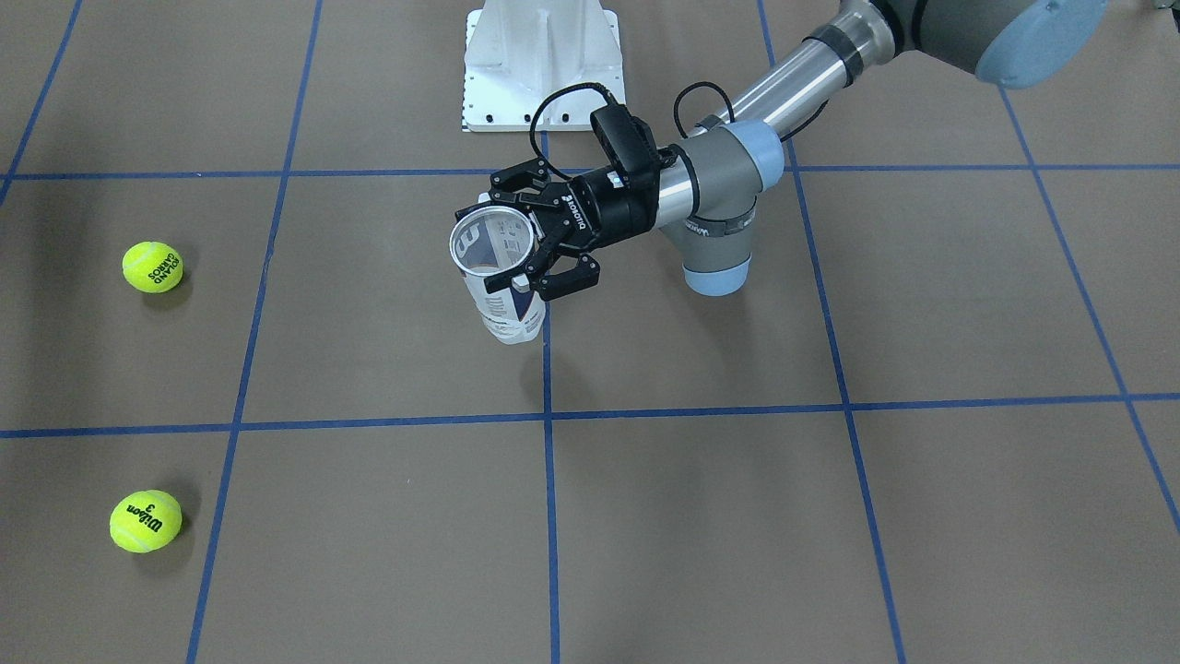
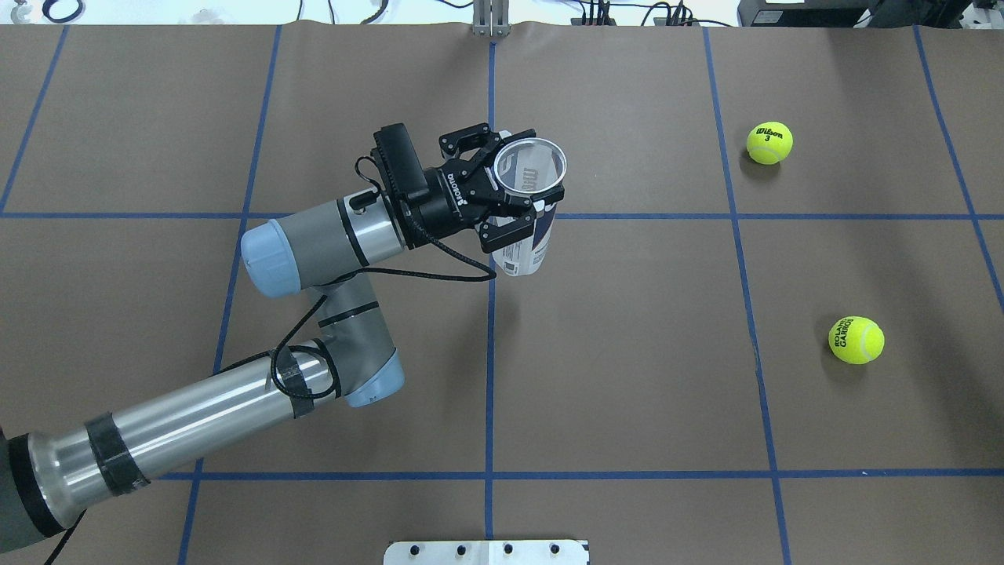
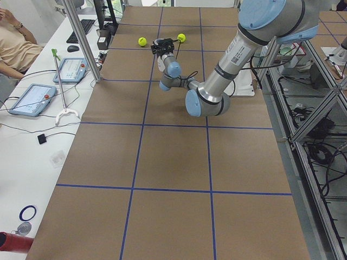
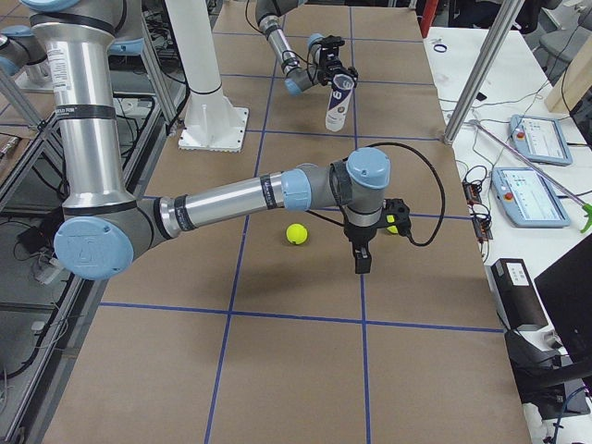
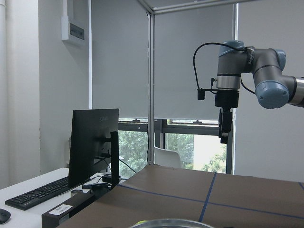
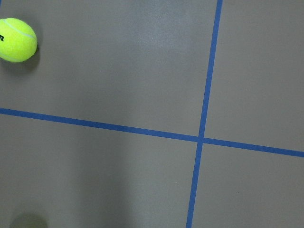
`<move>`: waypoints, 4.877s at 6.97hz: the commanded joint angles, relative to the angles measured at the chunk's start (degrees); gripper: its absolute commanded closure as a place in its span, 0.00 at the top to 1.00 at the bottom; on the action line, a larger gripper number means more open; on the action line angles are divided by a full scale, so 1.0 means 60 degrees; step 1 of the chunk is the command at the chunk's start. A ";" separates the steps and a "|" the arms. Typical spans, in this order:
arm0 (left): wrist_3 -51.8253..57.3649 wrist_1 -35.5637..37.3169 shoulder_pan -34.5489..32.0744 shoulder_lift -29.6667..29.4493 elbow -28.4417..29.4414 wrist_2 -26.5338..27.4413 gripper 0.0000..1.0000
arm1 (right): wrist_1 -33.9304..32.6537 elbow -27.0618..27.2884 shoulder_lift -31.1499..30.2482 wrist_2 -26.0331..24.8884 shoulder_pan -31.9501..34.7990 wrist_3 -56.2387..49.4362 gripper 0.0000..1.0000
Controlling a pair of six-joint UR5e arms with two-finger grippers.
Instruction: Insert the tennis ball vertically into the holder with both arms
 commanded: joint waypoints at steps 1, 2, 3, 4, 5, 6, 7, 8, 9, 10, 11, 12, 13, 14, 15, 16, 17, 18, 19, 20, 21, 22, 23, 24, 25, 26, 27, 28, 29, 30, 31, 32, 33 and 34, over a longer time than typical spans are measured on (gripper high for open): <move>0.0064 -0.0348 0.0178 0.0153 0.0161 0.0201 0.78 | -0.0001 0.0012 0.0079 0.0029 0.0000 0.0000 1.00; 0.0093 -0.0348 0.0193 0.0285 0.0176 0.0201 0.78 | -0.0001 -0.0002 0.0079 0.0218 0.0000 -0.0014 1.00; 0.0456 -0.0392 0.0294 0.0417 0.0263 0.0201 0.78 | 0.0013 0.0099 0.0079 0.0220 0.0000 -0.0015 1.00; 0.0663 -0.0581 0.0441 0.0418 0.0481 0.0216 0.78 | -0.0001 0.0129 0.0079 0.0220 0.0000 0.0000 1.00; 0.0679 -0.0582 0.0471 0.0418 0.0541 0.0201 0.78 | 0.0013 0.0144 0.0079 0.0205 0.0000 -0.0029 1.00; 0.0665 -0.0583 0.0486 0.0418 0.0542 0.0216 0.79 | 0.0013 0.0144 0.0108 0.0205 0.0000 0.0000 1.00; 0.0679 -0.0583 0.0515 0.0447 0.0527 0.0216 0.81 | -0.0001 0.0159 0.0152 0.0220 0.0000 0.0305 1.00; 0.0665 -0.0583 0.0530 0.0462 0.0527 0.0216 0.82 | -0.0001 0.0275 0.0196 0.0220 -0.0145 0.0960 1.00; 0.0665 -0.0583 0.0530 0.0476 0.0513 0.0216 0.83 | -0.0001 0.0581 0.0197 0.0205 -0.0480 0.1793 1.00; 0.0665 -0.0583 0.0530 0.0462 0.0484 0.0216 0.84 | -0.0001 0.1033 0.0168 0.0176 -0.0976 0.2947 1.00; 0.0665 -0.0583 0.0530 0.0462 0.0469 0.0216 0.84 | -0.0001 0.1502 0.0066 0.0147 -0.1489 0.3873 1.00; 0.0665 -0.0583 0.0530 0.0476 0.0469 0.0216 0.84 | -0.0016 0.1985 -0.0066 0.0132 -0.1958 0.4737 1.00; 0.0665 -0.0583 0.0544 0.0477 0.0469 0.0216 0.84 | -0.0016 0.2498 -0.0285 -0.0013 -0.2557 0.5486 1.00; 0.0665 -0.0583 0.0545 0.0462 0.0469 0.0216 0.84 | -0.0001 0.3068 -0.0504 -0.0334 -0.3216 0.6247 1.00; 0.0665 -0.0583 0.0545 0.0462 0.0440 0.0216 0.84 | -0.0001 0.3596 -0.0724 -0.0873 -0.3919 0.7009 1.00; 0.0650 -0.0583 0.0545 0.0462 0.0439 0.0216 0.84 | 0.0332 0.3746 -0.1031 -0.1502 -0.4535 0.7379 1.00; 0.0650 -0.0583 0.0545 0.0462 0.0425 0.0216 0.84 | 0.2163 0.3704 -0.2107 -0.1741 -0.4947 0.7774 1.00; 0.0650 -0.0583 0.0545 0.0462 0.0410 0.0216 0.84 | 0.3791 0.3559 -0.3031 -0.1845 -0.5227 0.8141 1.00; 0.0650 -0.0583 0.0545 0.0462 0.0410 0.0216 0.85 | 0.4750 0.3224 -0.3461 -0.2252 -0.5563 0.8145 1.00; 0.0650 -0.0583 0.0545 0.0476 0.0410 0.0216 0.85 | 0.5920 0.2554 -0.3552 -0.2415 -0.5813 0.8478 1.00; 0.0650 -0.0583 0.0545 0.0462 0.0396 0.0216 0.85 | 0.6482 0.2199 -0.3553 -0.3098 -0.6424 0.9062 1.00; 0.0650 -0.0583 0.0545 0.0476 0.0410 0.0216 0.85 | 0.6619 0.2123 -0.3553 -0.3569 -0.6924 0.9444 1.00; 0.0650 -0.0583 0.0545 0.0477 0.0410 0.0216 0.85 | 0.6649 0.2006 -0.3553 -0.3777 -0.7161 0.9463 1.00; 0.0650 -0.0583 0.0545 0.0477 0.0396 0.0216 0.85 | 0.6664 0.1816 -0.3553 -0.4200 -0.7467 0.9477 1.00; 0.0650 -0.0583 0.0545 0.0477 0.0395 0.0216 0.85 | 0.6736 0.1698 -0.3539 -0.4247 -0.7572 0.9478 1.00; 0.0650 -0.0583 0.0559 0.0477 0.0395 0.0216 0.85 | 0.7129 0.1407 -0.3481 -0.4262 -0.7660 0.9478 1.00; 0.0650 -0.0583 0.0574 0.0477 0.0395 0.0216 0.85 | 0.7495 0.1042 -0.3437 -0.4263 -0.7733 0.9478 1.00; 0.0650 -0.0583 0.0588 0.0491 0.0395 0.0216 0.85 | 0.7557 0.0980 -0.3407 -0.4263 -0.7749 0.9478 1.00; 0.0650 -0.0583 0.0588 0.0520 0.0395 0.0216 0.85 | 0.7543 0.0979 -0.3334 -0.4263 -0.7807 0.9478 1.00; 0.0650 -0.0583 0.0588 0.0535 0.0395 0.0216 0.85 | 0.7543 0.0907 -0.3261 -0.4263 -0.7836 0.9478 1.00; 0.0650 -0.0583 0.0588 0.0535 0.0395 0.0216 0.85 | 0.7557 0.0906 -0.3260 -0.4263 -0.7851 0.9478 0.97; 0.0650 -0.0583 0.0588 0.0535 0.0395 0.0216 0.85 | 0.7543 0.0877 -0.3260 -0.4263 -0.7851 0.9463 0.67; 0.0650 -0.0583 0.0588 0.0535 0.0395 0.0216 0.85 | 0.7543 0.0877 -0.3246 -0.4263 -0.7851 0.9463 0.36; 0.0650 -0.0583 0.0603 0.0535 0.0395 0.0216 0.85 | 0.7543 0.0920 -0.3246 -0.4205 -0.7837 0.9463 0.10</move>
